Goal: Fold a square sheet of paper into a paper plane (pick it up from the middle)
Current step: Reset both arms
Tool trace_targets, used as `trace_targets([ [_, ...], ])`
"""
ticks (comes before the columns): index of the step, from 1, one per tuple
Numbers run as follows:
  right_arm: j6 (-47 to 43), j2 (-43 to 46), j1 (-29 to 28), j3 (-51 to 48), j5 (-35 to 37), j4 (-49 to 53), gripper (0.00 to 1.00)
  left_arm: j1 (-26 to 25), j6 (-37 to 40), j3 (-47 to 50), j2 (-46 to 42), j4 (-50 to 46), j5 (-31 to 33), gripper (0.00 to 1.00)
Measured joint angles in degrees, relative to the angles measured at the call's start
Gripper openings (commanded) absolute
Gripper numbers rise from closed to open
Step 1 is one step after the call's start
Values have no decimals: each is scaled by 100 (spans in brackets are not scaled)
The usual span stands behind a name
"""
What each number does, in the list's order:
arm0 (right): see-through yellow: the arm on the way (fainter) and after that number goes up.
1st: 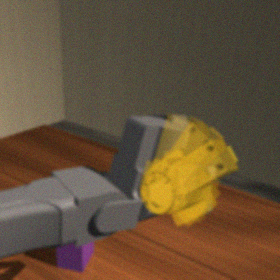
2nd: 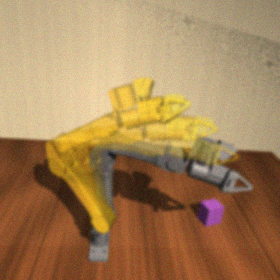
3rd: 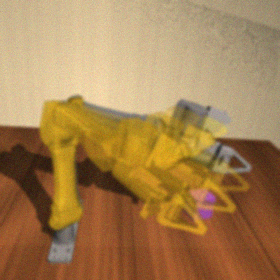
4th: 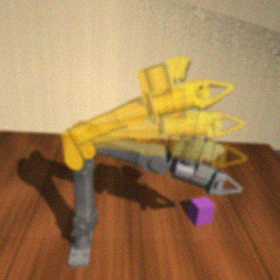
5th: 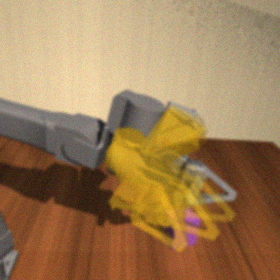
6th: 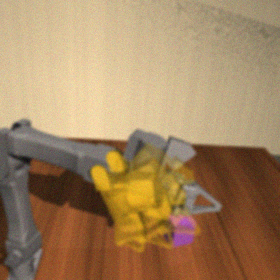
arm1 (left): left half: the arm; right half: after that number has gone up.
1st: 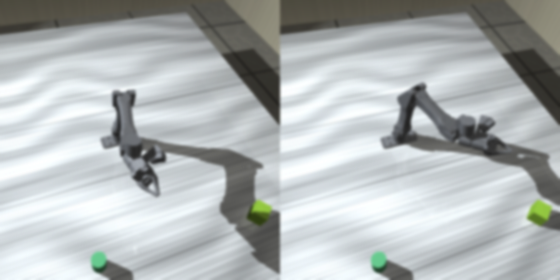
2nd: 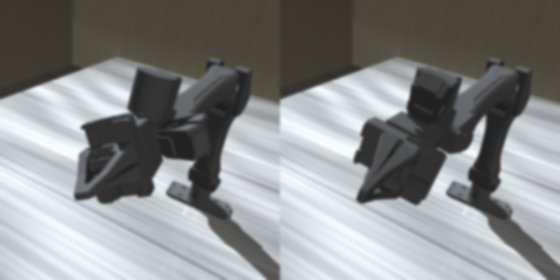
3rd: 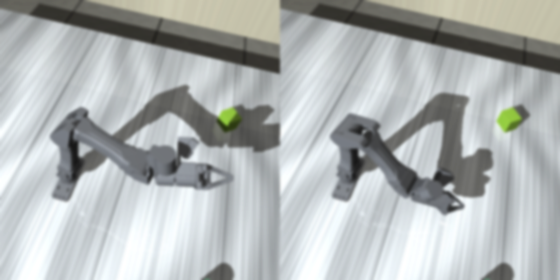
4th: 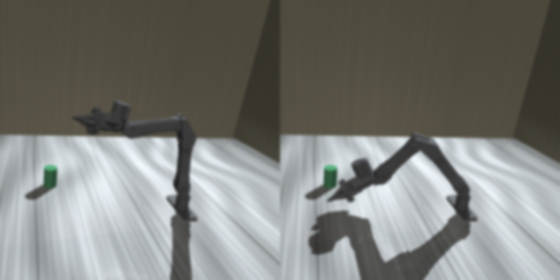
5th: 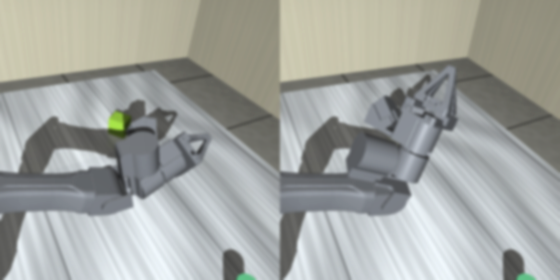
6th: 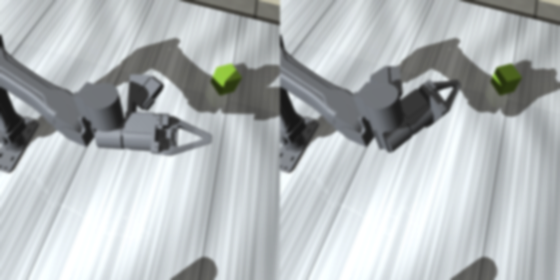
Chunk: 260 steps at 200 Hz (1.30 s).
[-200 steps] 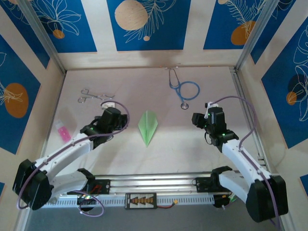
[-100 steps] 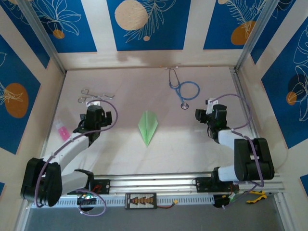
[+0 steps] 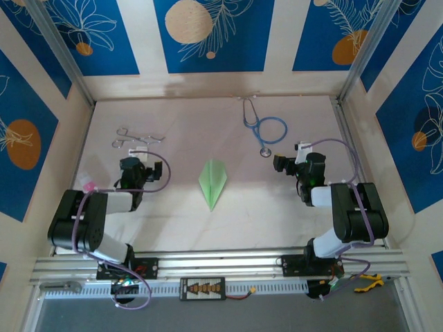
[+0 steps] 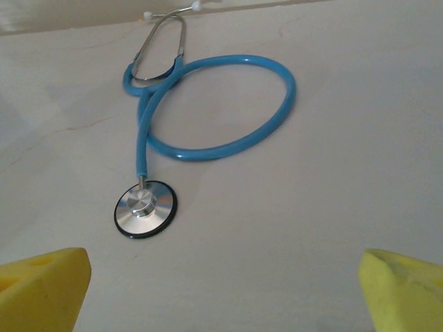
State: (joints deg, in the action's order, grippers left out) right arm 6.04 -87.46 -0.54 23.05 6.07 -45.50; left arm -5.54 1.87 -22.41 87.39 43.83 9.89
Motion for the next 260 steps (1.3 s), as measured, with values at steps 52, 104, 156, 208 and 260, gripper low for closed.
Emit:
trace_targets([
  [52,9,0,-31,0,243,-24,99,291,-46,201,205,732,-452,100],
  [104,22,0,-31,-2,256,-24,99,291,-15,188,205,846,-848,100],
  [156,24,0,-31,-2,256,-24,99,291,4,188,205,844,-979,100],
  [208,22,0,-31,0,256,-24,99,291,4,188,205,844,-990,100],
  [260,24,0,-31,0,256,-24,99,291,4,188,205,844,-990,100],
])
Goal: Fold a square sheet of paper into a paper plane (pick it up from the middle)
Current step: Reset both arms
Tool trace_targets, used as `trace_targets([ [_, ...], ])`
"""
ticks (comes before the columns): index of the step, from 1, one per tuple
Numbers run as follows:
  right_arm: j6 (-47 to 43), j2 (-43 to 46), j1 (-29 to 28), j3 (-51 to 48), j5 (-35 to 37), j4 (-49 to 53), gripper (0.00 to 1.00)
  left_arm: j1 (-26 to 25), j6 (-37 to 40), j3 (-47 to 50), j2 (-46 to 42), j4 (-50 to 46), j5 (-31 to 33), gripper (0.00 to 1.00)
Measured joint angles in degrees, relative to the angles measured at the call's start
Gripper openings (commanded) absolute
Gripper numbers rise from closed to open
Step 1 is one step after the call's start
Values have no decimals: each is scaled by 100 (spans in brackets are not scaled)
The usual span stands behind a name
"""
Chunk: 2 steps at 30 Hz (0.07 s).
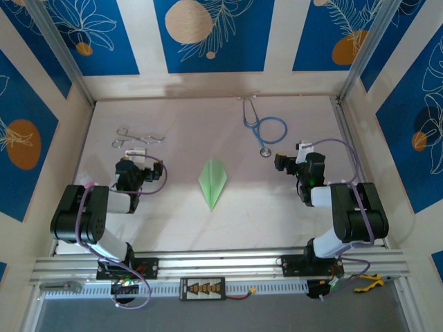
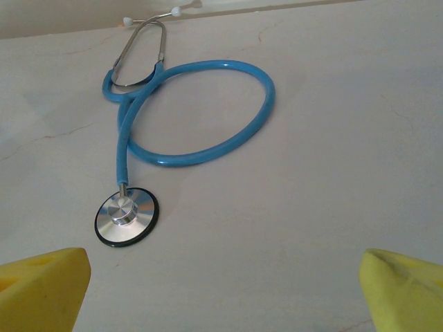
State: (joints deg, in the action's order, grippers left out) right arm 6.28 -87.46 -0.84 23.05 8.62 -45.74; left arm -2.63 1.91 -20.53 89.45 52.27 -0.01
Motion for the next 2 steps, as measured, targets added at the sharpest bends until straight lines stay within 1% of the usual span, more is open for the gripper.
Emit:
trace_targets([
  [2,0,0,0,-2,0,0,99,0,0,0,0,0,0,100],
])
